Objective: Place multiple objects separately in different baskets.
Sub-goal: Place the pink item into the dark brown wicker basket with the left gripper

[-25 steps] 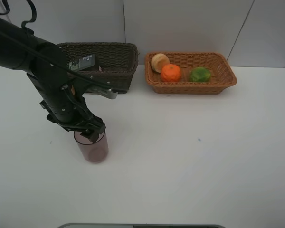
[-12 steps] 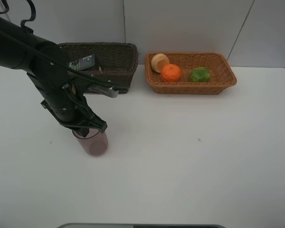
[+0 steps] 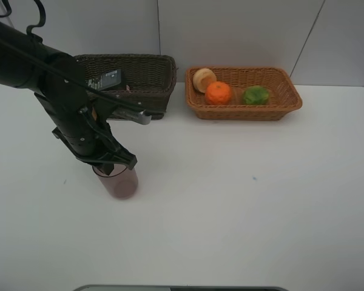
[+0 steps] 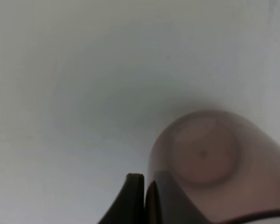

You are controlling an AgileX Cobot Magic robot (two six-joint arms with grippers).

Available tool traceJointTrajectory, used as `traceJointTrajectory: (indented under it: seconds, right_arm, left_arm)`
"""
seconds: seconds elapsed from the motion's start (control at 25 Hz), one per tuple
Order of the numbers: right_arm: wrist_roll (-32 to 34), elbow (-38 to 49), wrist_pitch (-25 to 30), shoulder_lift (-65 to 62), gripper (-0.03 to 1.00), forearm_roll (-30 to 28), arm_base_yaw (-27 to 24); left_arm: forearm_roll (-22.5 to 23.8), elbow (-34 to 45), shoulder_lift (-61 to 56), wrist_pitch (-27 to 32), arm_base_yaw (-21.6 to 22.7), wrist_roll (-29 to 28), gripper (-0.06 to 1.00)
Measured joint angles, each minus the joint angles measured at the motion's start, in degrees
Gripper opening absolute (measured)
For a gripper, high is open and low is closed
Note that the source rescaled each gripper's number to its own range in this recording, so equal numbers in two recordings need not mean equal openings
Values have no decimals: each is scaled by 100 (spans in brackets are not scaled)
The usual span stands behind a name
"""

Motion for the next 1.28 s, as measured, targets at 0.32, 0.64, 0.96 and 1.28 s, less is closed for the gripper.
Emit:
traceJointTrajectory:
  seconds: [0.32, 0.64, 0.96, 1.28]
  right_arm:
    - [0, 0, 0, 0, 87, 0, 0]
    - [0, 0, 0, 0, 87, -4, 0]
    - [0, 0, 0, 0, 87, -4, 0]
    - [0, 0, 0, 0, 87, -4, 0]
  left_arm:
    - [0, -5, -10, 10, 0, 0, 0]
    - [33, -5, -651, 55, 0, -51, 0]
    - [250, -940, -912, 739, 0, -462, 0]
    - [1029, -2086, -912, 786, 102, -1046, 0]
